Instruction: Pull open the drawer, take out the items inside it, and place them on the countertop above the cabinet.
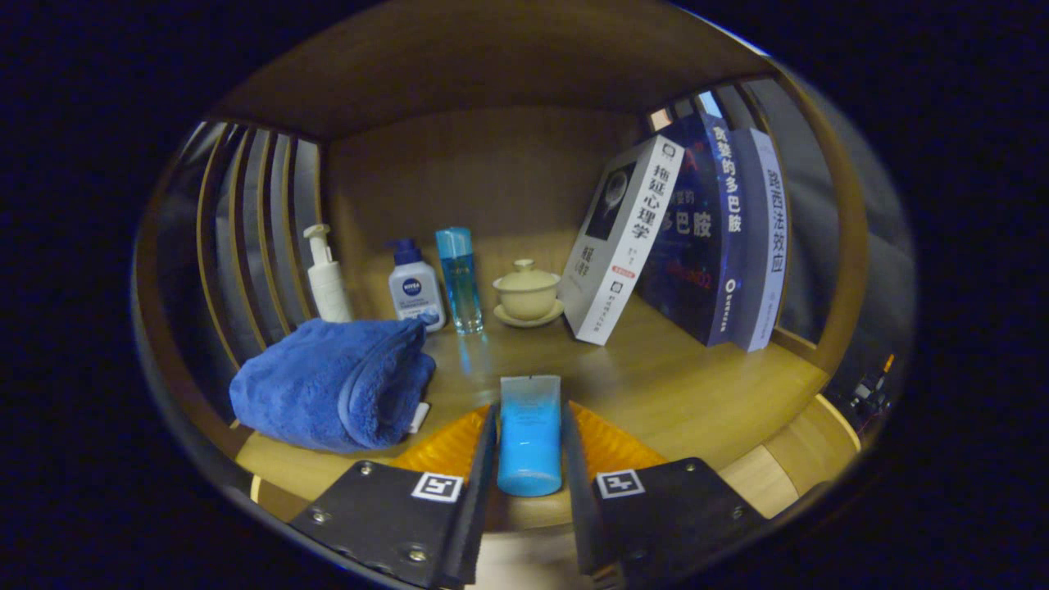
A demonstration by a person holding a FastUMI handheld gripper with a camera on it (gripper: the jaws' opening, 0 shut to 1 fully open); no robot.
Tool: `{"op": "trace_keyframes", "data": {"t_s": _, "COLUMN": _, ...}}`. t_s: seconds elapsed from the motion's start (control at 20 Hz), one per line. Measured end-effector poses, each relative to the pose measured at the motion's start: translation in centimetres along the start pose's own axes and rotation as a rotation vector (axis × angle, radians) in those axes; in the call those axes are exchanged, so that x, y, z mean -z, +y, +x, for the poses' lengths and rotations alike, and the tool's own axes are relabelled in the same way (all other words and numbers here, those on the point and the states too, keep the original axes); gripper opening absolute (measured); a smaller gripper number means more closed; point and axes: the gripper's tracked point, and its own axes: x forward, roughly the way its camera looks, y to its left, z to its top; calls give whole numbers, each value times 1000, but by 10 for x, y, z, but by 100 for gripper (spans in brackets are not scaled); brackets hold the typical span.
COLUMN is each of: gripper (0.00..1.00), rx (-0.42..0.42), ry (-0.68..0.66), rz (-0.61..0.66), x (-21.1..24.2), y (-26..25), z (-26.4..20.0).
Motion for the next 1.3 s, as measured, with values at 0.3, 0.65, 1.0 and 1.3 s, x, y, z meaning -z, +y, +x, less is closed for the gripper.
{"op": "trace_keyframes", "data": {"t_s": 0.3, "gripper": 98, "rx": -3, "ry": -17, "rz": 26, "x": -17, "y": -5, "z": -33}}
{"op": "trace_keyframes", "data": {"t_s": 0.65, "gripper": 99, "rx": 1, "ry": -35, "rz": -37, "x": -20, "y": -29, "z": -106}}
{"op": "trace_keyframes", "data": {"t_s": 1.0, "gripper": 99, "rx": -35, "ry": -126, "rz": -76, "x": -13, "y": -44, "z": -208}}
{"op": "trace_keyframes", "data": {"t_s": 1.3, "gripper": 99, "rx": -78, "ry": -230, "rz": -131, "x": -6, "y": -50, "z": -285}}
